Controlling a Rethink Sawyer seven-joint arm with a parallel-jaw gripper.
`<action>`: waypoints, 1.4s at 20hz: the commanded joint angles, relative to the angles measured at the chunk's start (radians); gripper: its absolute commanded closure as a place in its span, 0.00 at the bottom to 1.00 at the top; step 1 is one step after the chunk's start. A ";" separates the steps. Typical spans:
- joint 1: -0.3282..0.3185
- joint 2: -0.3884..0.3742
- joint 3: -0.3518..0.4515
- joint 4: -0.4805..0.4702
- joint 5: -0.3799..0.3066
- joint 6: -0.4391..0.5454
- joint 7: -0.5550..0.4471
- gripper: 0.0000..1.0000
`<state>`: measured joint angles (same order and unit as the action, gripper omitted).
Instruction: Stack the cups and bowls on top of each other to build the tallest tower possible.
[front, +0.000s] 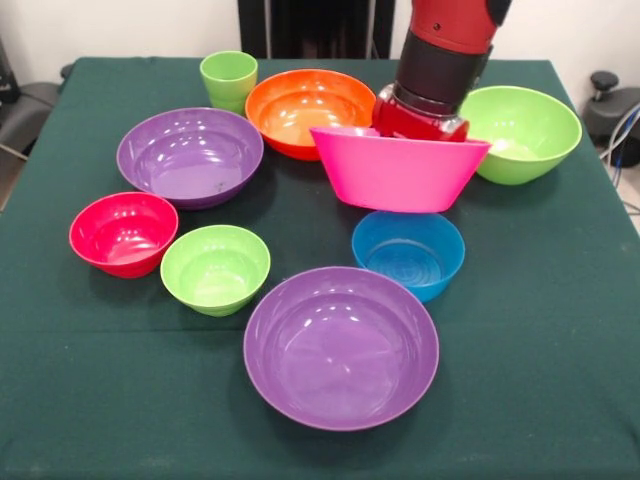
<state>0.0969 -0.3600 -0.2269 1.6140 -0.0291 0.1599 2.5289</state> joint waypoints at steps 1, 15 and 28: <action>-0.026 -0.029 0.103 -0.070 0.010 0.022 0.038 1.00; 0.021 -0.161 0.129 -0.042 0.070 0.193 0.073 1.00; 0.045 -0.165 0.085 -0.094 0.106 0.204 0.071 1.00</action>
<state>0.1422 -0.5483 -0.2094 1.5864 0.0526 0.2857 2.5289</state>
